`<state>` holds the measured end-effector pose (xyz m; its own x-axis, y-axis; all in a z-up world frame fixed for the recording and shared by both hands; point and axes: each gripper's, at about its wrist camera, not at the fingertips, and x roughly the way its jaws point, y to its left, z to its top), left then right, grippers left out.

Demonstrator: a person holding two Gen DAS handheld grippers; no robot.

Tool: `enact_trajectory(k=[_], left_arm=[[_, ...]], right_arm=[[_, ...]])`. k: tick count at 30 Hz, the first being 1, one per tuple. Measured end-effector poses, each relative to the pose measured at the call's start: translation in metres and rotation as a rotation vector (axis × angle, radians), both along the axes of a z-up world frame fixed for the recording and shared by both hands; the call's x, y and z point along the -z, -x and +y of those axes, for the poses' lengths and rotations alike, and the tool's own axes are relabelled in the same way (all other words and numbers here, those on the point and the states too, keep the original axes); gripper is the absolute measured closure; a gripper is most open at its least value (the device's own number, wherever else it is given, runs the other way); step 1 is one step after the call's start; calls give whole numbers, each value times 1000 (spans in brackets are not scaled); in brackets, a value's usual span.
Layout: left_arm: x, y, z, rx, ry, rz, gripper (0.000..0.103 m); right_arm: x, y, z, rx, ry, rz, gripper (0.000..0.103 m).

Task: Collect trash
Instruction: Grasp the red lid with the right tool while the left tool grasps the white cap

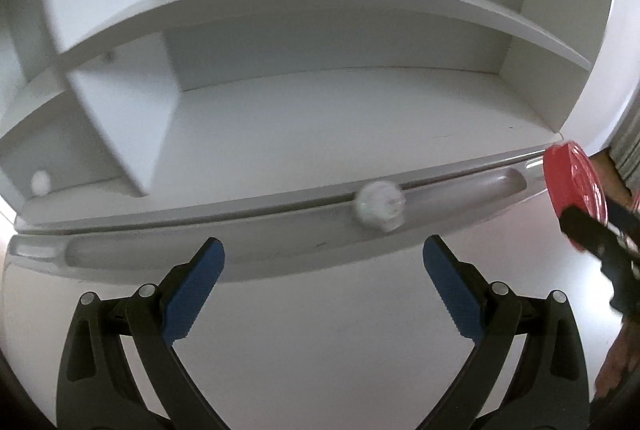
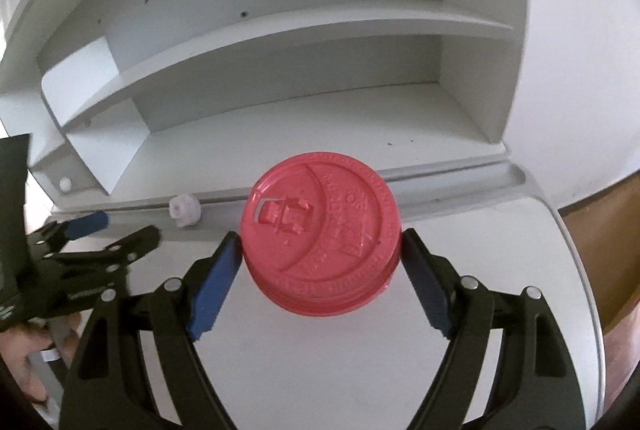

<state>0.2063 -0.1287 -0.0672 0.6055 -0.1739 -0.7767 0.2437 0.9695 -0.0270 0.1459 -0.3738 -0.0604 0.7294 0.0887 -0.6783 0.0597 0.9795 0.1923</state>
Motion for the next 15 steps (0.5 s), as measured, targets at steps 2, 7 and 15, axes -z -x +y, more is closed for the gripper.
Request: enact_trajectory(k=[2, 7, 15], left_arm=[[0, -6, -12, 2, 13, 5, 7], [10, -25, -27, -25, -12, 39, 35], [14, -18, -36, -60, -42, -7, 74]], right_arm=[[0, 4, -6, 1, -9, -13, 24], [12, 0, 1, -40, -24, -4, 24], [8, 2, 0, -51, -46, -10, 24]])
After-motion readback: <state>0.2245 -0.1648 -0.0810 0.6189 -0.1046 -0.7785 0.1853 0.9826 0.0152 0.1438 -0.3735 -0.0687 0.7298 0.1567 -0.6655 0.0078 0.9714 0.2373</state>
